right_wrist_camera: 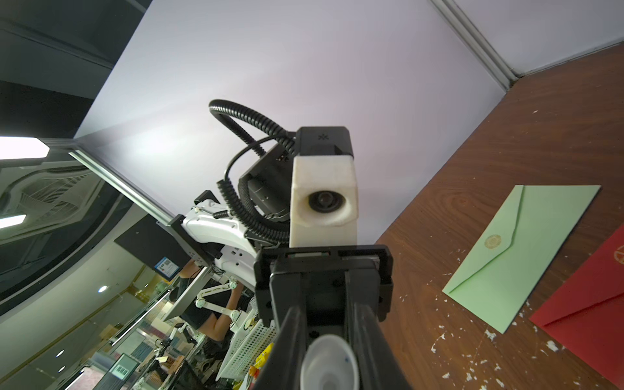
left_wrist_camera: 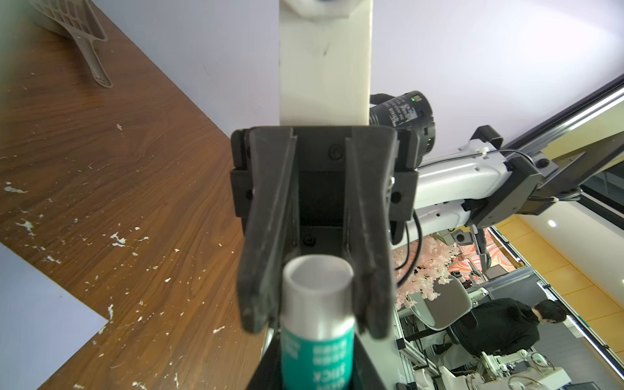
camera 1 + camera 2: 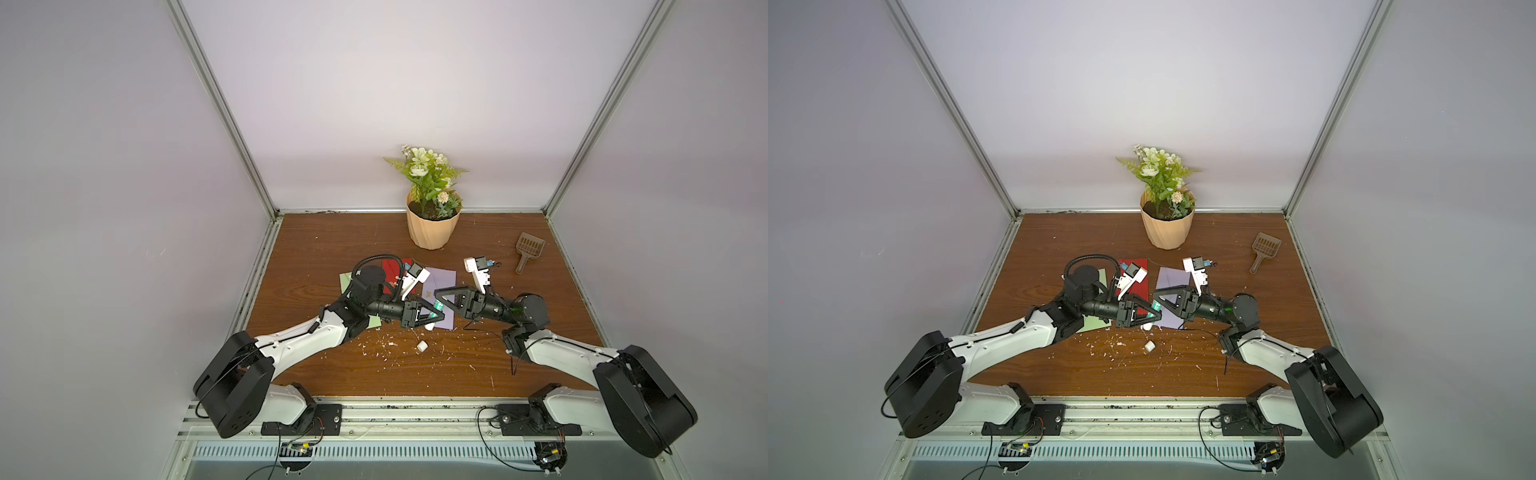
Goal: Seal the envelope with a glue stick
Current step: Screw the glue stick.
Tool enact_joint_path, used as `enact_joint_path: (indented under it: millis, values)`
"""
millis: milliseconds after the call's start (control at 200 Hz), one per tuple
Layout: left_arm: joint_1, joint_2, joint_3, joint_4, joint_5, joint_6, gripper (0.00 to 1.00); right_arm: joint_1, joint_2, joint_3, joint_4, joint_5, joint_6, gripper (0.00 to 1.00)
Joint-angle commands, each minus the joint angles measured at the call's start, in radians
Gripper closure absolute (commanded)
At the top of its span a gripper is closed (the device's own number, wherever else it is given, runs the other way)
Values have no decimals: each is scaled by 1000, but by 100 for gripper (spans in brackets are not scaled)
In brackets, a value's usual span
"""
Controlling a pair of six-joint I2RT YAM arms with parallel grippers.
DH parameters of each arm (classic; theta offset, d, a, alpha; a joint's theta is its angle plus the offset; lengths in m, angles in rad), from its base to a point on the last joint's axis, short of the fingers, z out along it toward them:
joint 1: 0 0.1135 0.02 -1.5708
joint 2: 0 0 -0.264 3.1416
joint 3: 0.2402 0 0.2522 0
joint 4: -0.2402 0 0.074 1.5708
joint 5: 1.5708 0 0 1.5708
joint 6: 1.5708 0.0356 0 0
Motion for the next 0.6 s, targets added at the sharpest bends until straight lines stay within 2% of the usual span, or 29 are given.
enact_joint_path:
  millis: [0,120,205,270,310,595]
  values:
    - [-1,-11,36,-106,-2,79,92,11,42,44,222,-50,108,92]
    - [5,-7,102,-397,-228,235,92,6,8,68,-95,21,-23,73]
    - [9,0,120,-481,-368,268,92,6,-41,121,-459,97,-176,65]
    - [11,8,121,-499,-432,277,92,7,-46,192,-759,172,-286,61]
    - [11,15,122,-501,-456,278,92,8,-35,225,-876,208,-323,60]
    - [11,100,173,-571,-568,301,92,40,61,306,-1020,309,-318,52]
